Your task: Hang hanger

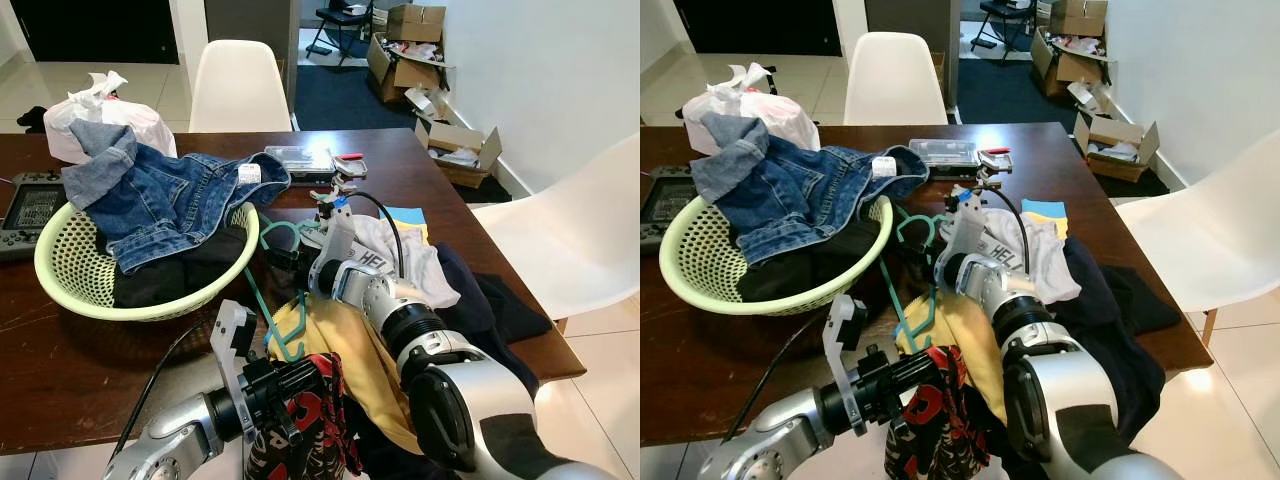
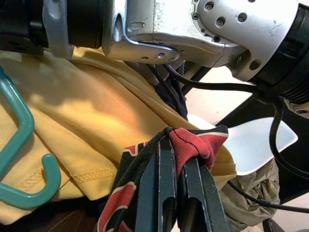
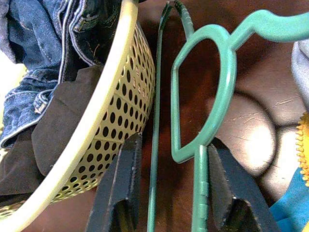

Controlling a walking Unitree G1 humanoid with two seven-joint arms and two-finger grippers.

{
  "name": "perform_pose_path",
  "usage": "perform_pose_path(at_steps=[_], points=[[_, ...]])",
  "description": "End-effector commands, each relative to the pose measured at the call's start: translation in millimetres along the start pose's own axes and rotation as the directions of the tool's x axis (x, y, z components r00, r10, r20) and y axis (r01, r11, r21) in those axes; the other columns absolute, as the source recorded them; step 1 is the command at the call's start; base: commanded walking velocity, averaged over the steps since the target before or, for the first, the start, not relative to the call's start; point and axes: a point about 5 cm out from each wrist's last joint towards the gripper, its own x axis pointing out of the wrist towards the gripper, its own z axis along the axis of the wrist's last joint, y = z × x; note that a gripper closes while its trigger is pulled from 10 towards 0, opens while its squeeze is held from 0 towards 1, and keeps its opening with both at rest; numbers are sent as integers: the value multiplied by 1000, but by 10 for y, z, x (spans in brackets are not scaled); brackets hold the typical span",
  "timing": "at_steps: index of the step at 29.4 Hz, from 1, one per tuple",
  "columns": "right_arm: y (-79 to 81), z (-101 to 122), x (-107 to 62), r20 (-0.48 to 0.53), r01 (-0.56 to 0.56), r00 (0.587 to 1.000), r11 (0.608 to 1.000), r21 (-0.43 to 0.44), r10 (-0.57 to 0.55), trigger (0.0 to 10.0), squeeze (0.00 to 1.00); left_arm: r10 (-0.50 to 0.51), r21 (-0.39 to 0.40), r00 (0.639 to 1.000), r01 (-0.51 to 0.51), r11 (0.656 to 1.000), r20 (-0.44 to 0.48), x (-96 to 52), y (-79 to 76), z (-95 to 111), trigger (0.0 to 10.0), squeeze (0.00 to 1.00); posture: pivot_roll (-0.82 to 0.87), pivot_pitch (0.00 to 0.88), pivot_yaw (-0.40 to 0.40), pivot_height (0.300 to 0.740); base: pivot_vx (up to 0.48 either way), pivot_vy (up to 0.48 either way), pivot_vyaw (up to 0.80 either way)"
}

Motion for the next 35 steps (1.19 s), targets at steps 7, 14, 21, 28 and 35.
perform_pose_path(at_steps=[7, 14, 21, 28, 35], points=[[-13, 67, -12, 18, 4, 1000, 1000, -13, -4, 0, 0, -16, -9, 1000, 16, 1000, 5, 16, -32, 11, 10000, 0, 167, 118, -111, 740, 0, 0, 0], [-62, 152, -47, 60, 21, 998, 1000, -14, -20, 0, 0, -15, -10, 1000, 15, 1000, 2, 30, 1, 19, 10000, 0, 164, 102, -99, 740, 0, 0, 0], [-283, 492, -258, 218, 58, 974, 998, 28, -63, 0, 0, -15, -12, 1000, 15, 1000, -8, 45, 72, 10, 10000, 0, 149, 63, -84, 740, 0, 0, 0], [-518, 847, -561, 362, 107, 924, 992, 63, -123, 0, 0, -16, -12, 1000, 15, 1000, -18, 61, 132, 3, 10000, 0, 136, 37, -71, 740, 0, 0, 0], [-831, 1235, -1193, 597, -31, 792, 968, 250, -129, 0, 0, 23, -13, 999, -24, 1000, -22, 64, 244, 15, 10000, 0, 92, 0, -42, 740, 0, 0, 0]])
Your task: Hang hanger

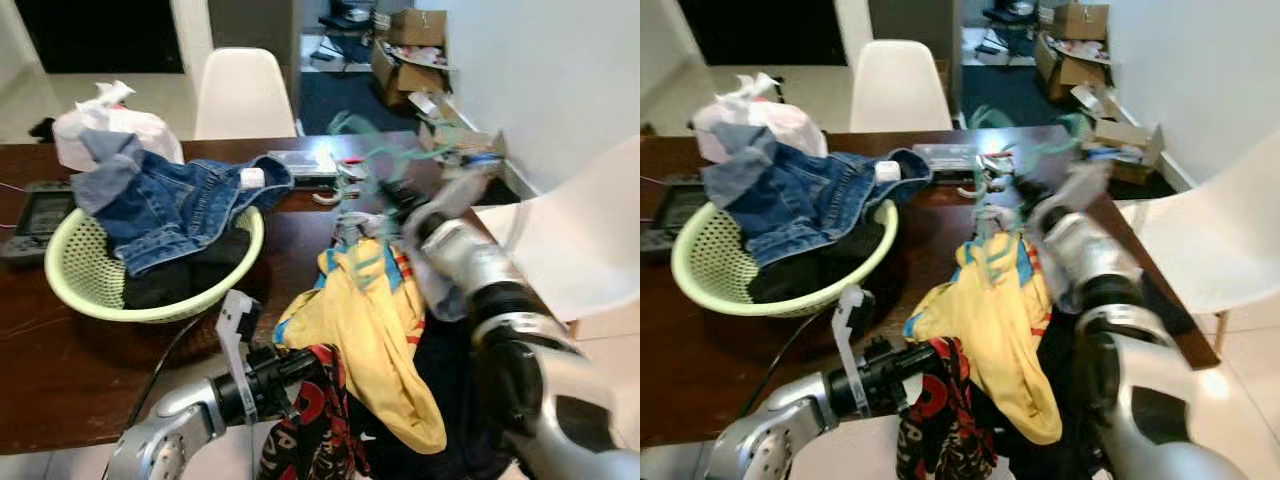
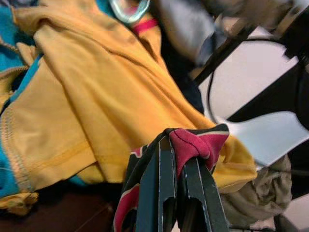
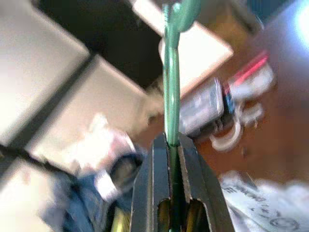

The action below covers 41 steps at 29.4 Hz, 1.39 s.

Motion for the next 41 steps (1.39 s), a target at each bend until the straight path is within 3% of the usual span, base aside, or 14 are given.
perform_pose_path(at_steps=[1, 2, 3, 6, 10, 11, 12, 14, 17, 18, 20, 23, 33, 41], points=[[-50, 38, -54, 19, 1, 1000, 999, 44, -1, 0, 0, 4, 4, 1000, -4, 1000, 11, 3, 18, 13, 10000, 0, 92, 0, -42, 740, 0, 0, 0], [-80, 176, -148, 74, -24, 997, 995, 95, 17, 2549, 0, 24, 1, 1000, -24, 1000, 19, -5, 58, 29, 10000, 0, 82, 0, -39, 740, 0, 0, 0], [-31, 254, -199, 117, -75, 991, 987, 142, 59, 10000, 0, 34, 0, 999, -34, 999, 26, -15, 83, 42, 10000, 0, 76, 0, -39, 740, 0, 0, 0], [224, 338, -245, 189, -250, 959, 948, 199, 213, 10000, 0, 45, -4, 998, -45, 999, 40, -30, 113, 61, 10000, 0, 71, 0, -38, 740, 0, 0, 0], [224, 338, -245, 189, -250, 959, 948, 199, 213, 10000, 0, 45, -4, 998, -45, 999, 40, -30, 113, 61, 10000, 0, 71, 0, -38, 740, 0, 0, 0], [450, 335, -272, 198, -375, 919, 910, 176, 341, 10000, 0, 50, -5, 998, -49, 999, 48, -38, 130, 69, 10000, 0, 67, 0, -41, 740, 0, 0, 0], [450, 335, -272, 198, -375, 919, 910, 176, 341, 10000, 0, 50, -5, 998, -49, 999, 48, -38, 130, 69, 10000, 0, 67, 0, -41, 740, 0, 0, 0], [835, 318, -380, 193, -575, 812, 811, 105, 551, 10000, 0, 47, 9, 997, -48, 999, 53, -78, 138, 77, 10000, 0, 69, 0, -49, 740, 0, 0, 0], [877, 408, -413, 227, -590, 795, 804, 73, 563, 10000, 0, 37, 27, 998, -39, 999, 49, -126, 103, 98, 10000, 0, 69, 0, -49, 740, 0, 0, 0], [813, 508, -421, 254, -548, 817, 835, 57, 518, 10000, 0, 1, 38, 999, -3, 999, 48, -166, 29, 138, 10000, 0, 66, 0, -50, 740, 0, 0, 0], [813, 508, -421, 254, -548, 817, 835, 57, 518, 10000, 0, 1, 38, 999, -3, 999, 48, -166, 29, 138, 10000, 0, 66, 0, -50, 740, 0, 0, 0], [391, 549, -384, 232, -222, 944, 972, -83, 235, 10000, 0, -159, 78, 987, 156, 985, 35, -204, -289, 311, 10000, 0, 73, 0, -56, 740, 0, 0, 0], [52, 506, -535, 306, -51, 948, 990, -133, 90, 10000, 0, -196, 100, 980, 194, 976, 17, -88, -359, 296, 10000, 0, 64, 0, -51, 740, -228, 0, 0], [-285, 371, -666, 266, 129, 961, 973, -192, -75, 10000, 0, -229, 90, 973, 230, 969, -17, -30, -390, 249, 10000, 0, 41, 0, -43, 740, -258, 0, -491]])
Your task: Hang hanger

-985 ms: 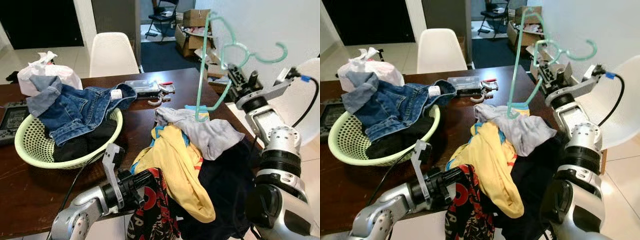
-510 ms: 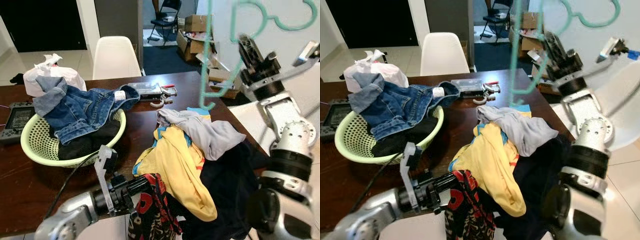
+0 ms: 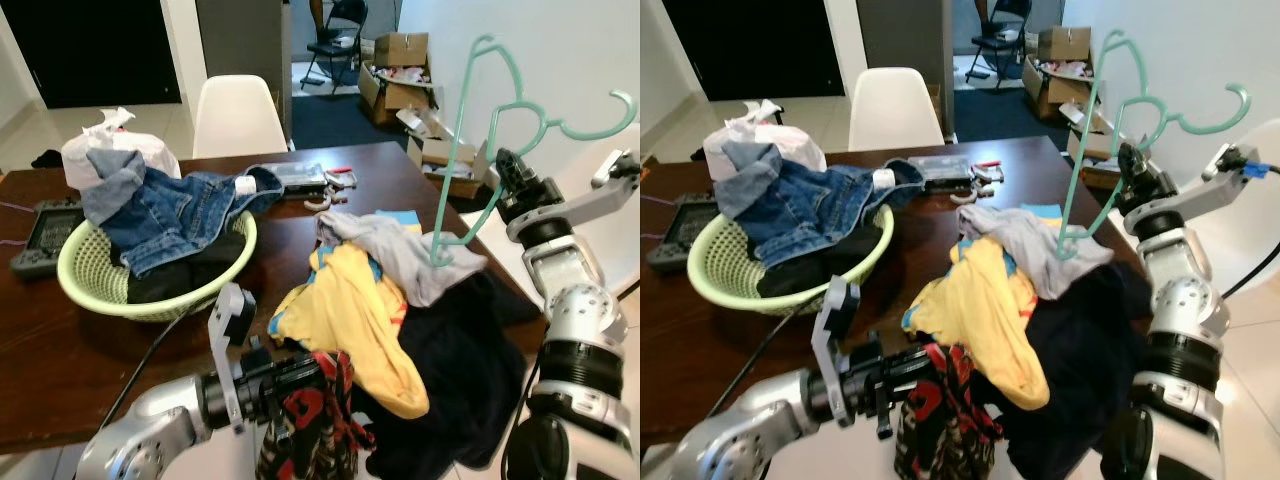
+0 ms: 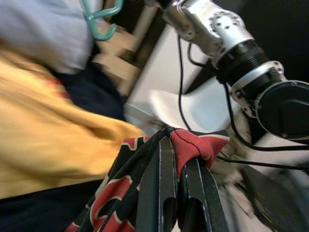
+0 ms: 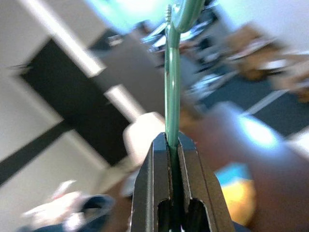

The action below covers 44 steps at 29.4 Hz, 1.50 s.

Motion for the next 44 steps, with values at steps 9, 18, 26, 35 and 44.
perform_pose_path(at_steps=[9, 18, 26, 35, 44], points=[[-263, 57, -112, 37, 172, 985, 982, -82, -169, 10000, 0, -64, 6, 998, 64, 998, -6, 98, -28, 25, 10000, 0, 18, 0, -29, 740, -261, 0, -788], [-386, -31, -146, 8, 262, 964, 951, -162, -264, 10000, 0, 0, 27, 1000, -1, 1000, 17, 129, 110, 13, 10000, 0, 12, 0, -32, 740, -145, 0, -788], [-463, -286, -203, -52, 322, 936, 907, -273, -348, 10000, 0, 331, 124, 939, -341, 932, 92, 91, 619, 106, 10000, 0, 12, 0, -35, 740, 0, 0, -788], [-440, -802, -308, -198, 224, 938, 932, -284, -286, 10000, 0, 530, 201, 844, -535, 820, 82, 47, 1011, 135, 10000, 0, -12, 0, -37, 740, 0, 0, -781], [-298, -815, -303, -222, 68, 948, 830, -554, -226, 10000, 0, 603, 150, 771, -633, 759, 202, -30, 1129, 235, 10000, 0, -35, 0, -33, 740, 0, 0, -784]])
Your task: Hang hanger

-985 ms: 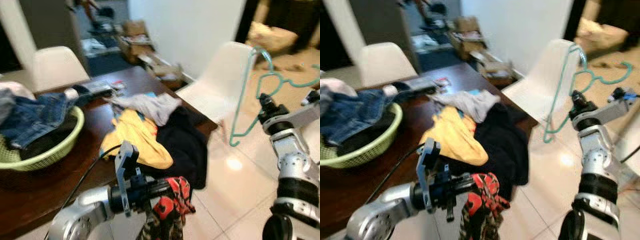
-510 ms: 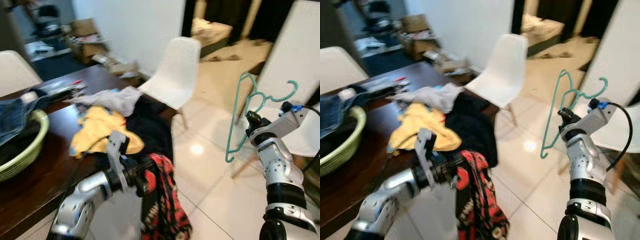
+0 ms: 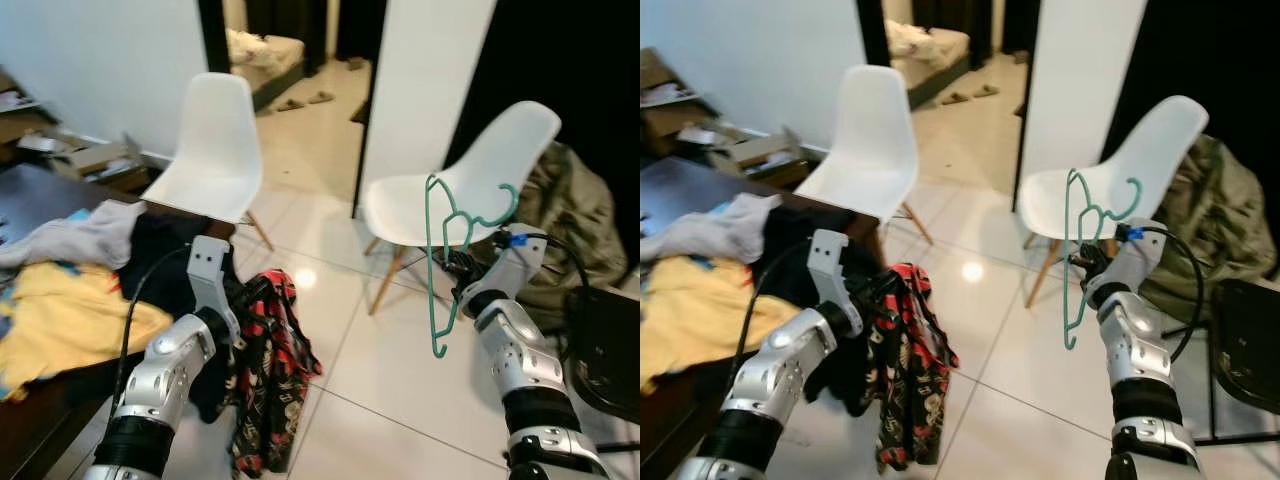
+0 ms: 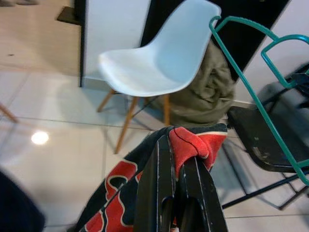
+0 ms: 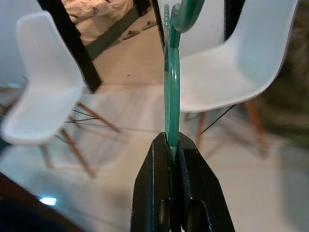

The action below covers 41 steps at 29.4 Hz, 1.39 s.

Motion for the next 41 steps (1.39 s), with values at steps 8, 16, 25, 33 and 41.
perform_pose_path(at_steps=[8, 16, 25, 33, 41], points=[[-53, -24, -102, 0, -44, 999, 989, -143, 45, 10000, 0, 18, 10, 1000, -18, 1000, 23, 28, 58, 11, 10000, 0, -55, 0, -26, 740, 0, 0, -788], [-102, -81, -133, -14, -30, 1000, 990, -135, 28, 10000, 0, -10, 3, 1000, 10, 1000, 3, 54, 54, -43, 10000, 0, -51, 0, -1, 740, 0, 0, -788], [-89, -122, -111, -29, -34, 999, 992, -123, 30, 10000, 0, -15, -4, 1000, 15, 1000, -6, 52, 61, -97, 10000, 0, -42, 0, -7, 740, 0, 0, -788], [1, -141, -96, -18, -33, 999, 995, -93, 31, 10000, 0, -8, 42, 1000, 9, 999, -22, -9, 137, -90, 10000, 0, -75, 0, 36, 740, 0, 0, -788], [-59, -125, -110, -14, -21, 1000, 995, -93, 20, 10000, 0, -40, 51, 999, 41, 998, -23, 60, 82, -78, 10000, 0, -49, 0, 15, 740, 0, 0, -788]])
